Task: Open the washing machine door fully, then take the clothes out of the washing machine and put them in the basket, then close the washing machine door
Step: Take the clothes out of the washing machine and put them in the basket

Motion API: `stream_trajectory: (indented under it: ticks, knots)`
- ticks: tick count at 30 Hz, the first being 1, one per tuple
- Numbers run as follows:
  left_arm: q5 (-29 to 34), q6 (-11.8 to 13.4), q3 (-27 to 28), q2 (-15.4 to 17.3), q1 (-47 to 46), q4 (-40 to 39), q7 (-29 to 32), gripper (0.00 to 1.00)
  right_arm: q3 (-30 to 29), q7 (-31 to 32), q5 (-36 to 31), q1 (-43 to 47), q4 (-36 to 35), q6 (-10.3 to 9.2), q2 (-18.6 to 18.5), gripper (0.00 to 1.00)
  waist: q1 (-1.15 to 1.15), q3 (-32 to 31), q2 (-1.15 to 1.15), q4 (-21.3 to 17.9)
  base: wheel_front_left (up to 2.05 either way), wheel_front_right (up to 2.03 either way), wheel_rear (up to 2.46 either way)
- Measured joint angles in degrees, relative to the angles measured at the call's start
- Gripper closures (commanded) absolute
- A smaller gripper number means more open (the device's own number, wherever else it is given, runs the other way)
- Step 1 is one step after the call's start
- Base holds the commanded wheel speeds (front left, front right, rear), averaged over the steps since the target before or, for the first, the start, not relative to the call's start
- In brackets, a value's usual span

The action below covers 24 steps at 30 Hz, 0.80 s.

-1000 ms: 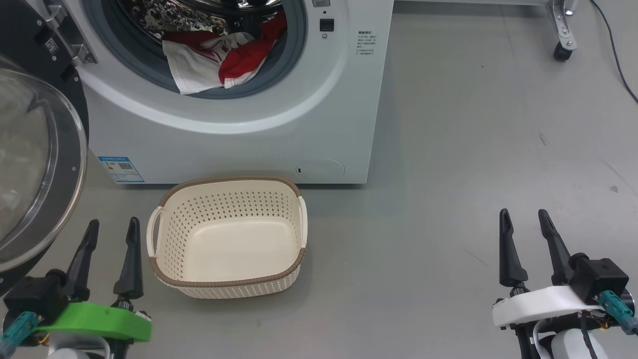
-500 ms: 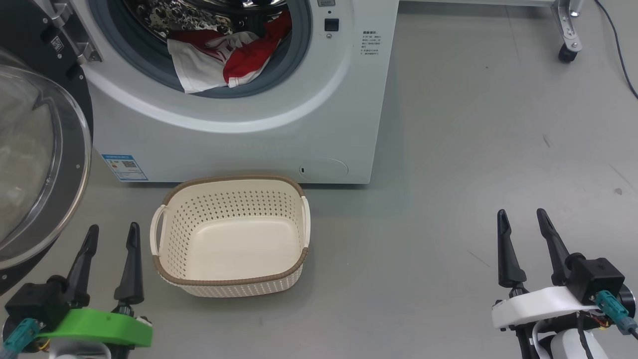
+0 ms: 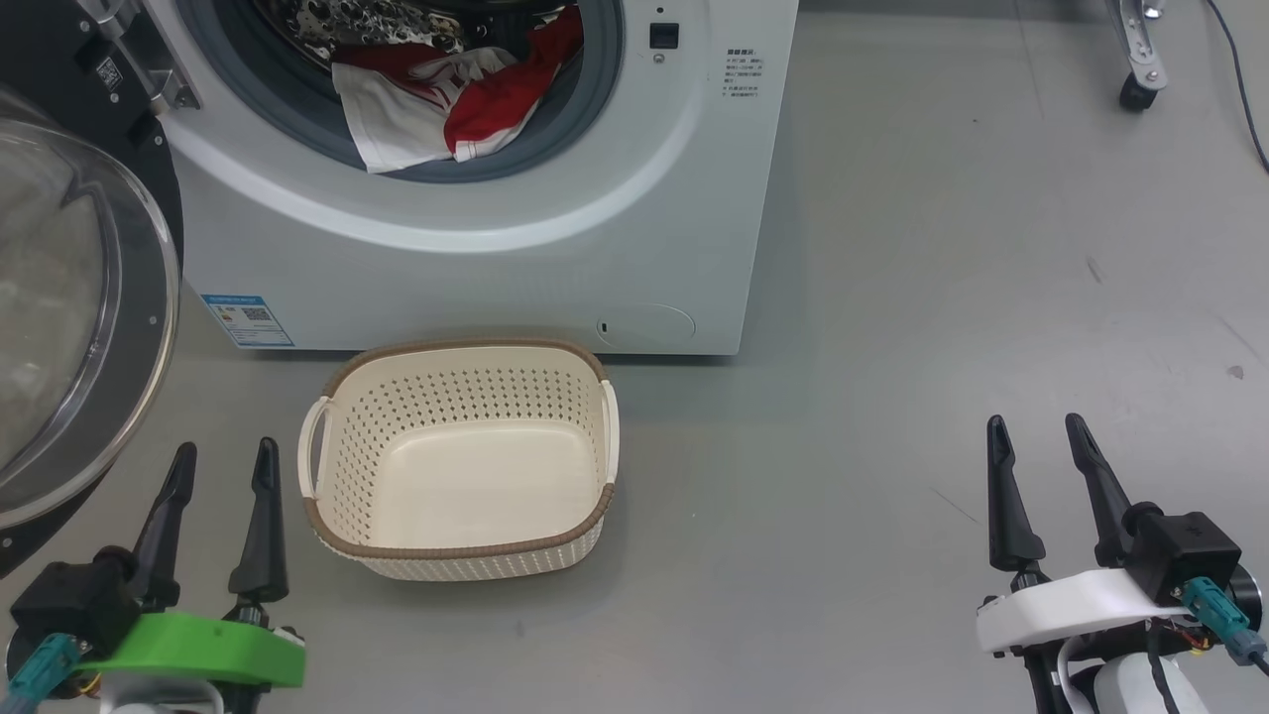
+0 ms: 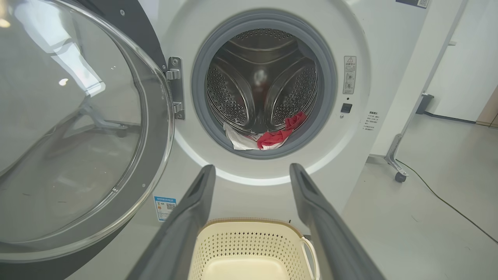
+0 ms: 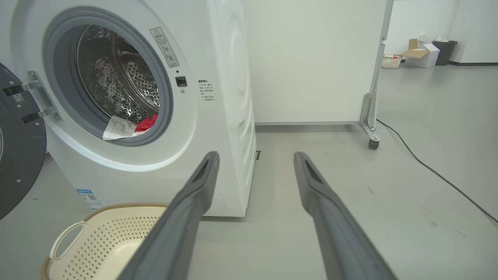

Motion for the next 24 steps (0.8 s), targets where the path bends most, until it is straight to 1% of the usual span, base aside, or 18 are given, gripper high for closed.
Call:
stream_trajectory:
  ticks: [15,21,24]
  knots:
    - [0.0,0.0,0.1,-0.8,0.0,0.0,0.0,0.0,-0.1,0.0,0.0,-0.1,0.0,0.0,0.1,0.0,0.0,0.2,0.0,0.3,0.0,0.0,0.0]
    - [-3.4,0.0,-1.2,-1.3,0.0,-0.9,0.0,0.0,0.0,0.0,0.0,-0.1,0.1,0.0,0.2,0.0,0.0,0.2,0.0,0.3,0.08,-0.08,0.0]
    - [-3.5,-0.2,-1.2,-1.1,0.0,-1.1,0.0,0.0,0.0,0.0,0.0,-0.1,0.2,0.0,0.3,0.0,0.0,0.2,0.0,0.3,0.26,-0.26,0.0]
